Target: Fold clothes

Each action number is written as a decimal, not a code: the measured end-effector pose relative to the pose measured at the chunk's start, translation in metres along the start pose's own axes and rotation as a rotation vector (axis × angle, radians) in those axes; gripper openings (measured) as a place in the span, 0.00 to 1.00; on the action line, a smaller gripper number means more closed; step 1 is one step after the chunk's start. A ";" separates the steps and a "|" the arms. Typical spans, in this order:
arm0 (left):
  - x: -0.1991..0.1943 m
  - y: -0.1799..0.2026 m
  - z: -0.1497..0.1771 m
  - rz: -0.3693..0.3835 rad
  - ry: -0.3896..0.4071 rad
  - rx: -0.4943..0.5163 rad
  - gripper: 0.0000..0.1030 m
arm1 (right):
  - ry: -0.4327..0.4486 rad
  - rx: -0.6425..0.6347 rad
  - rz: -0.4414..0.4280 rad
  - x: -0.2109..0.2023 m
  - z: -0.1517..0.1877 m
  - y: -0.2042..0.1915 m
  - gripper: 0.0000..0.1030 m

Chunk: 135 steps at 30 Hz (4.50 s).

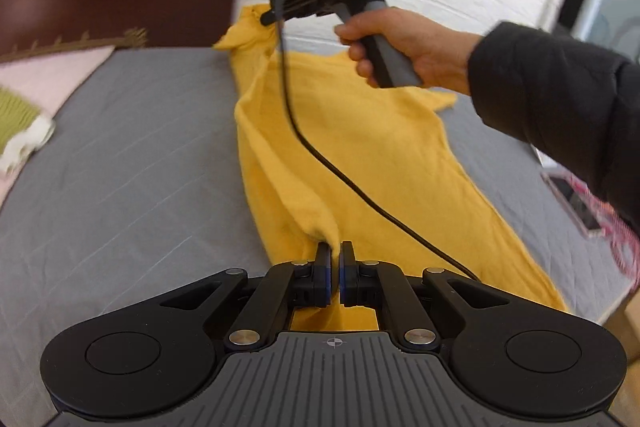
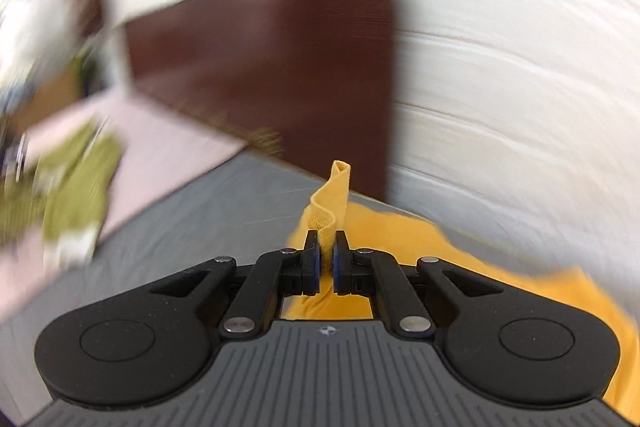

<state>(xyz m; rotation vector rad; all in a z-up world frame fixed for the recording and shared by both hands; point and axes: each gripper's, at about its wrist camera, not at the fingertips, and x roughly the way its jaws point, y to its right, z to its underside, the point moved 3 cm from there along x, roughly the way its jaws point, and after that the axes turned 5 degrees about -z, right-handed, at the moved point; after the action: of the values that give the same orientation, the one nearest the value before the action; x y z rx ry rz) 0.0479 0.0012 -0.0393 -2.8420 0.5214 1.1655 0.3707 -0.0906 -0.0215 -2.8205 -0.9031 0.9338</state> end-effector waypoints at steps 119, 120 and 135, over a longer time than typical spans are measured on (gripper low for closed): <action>-0.001 0.032 0.055 0.353 -0.076 -0.189 0.93 | -0.155 0.834 -0.595 -0.020 0.054 0.096 0.92; -0.004 0.027 0.048 0.360 -0.072 -0.207 0.94 | -0.142 0.799 -0.599 -0.022 0.041 0.093 0.92; 0.026 0.035 0.029 0.266 -0.084 -0.153 1.00 | -0.282 0.364 0.016 0.043 -0.016 0.104 0.85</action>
<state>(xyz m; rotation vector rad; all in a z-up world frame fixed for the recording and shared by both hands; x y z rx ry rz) 0.0345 -0.0350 -0.0739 -2.8992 0.8628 1.4162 0.4616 -0.1511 -0.0532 -2.4323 -0.6479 1.3657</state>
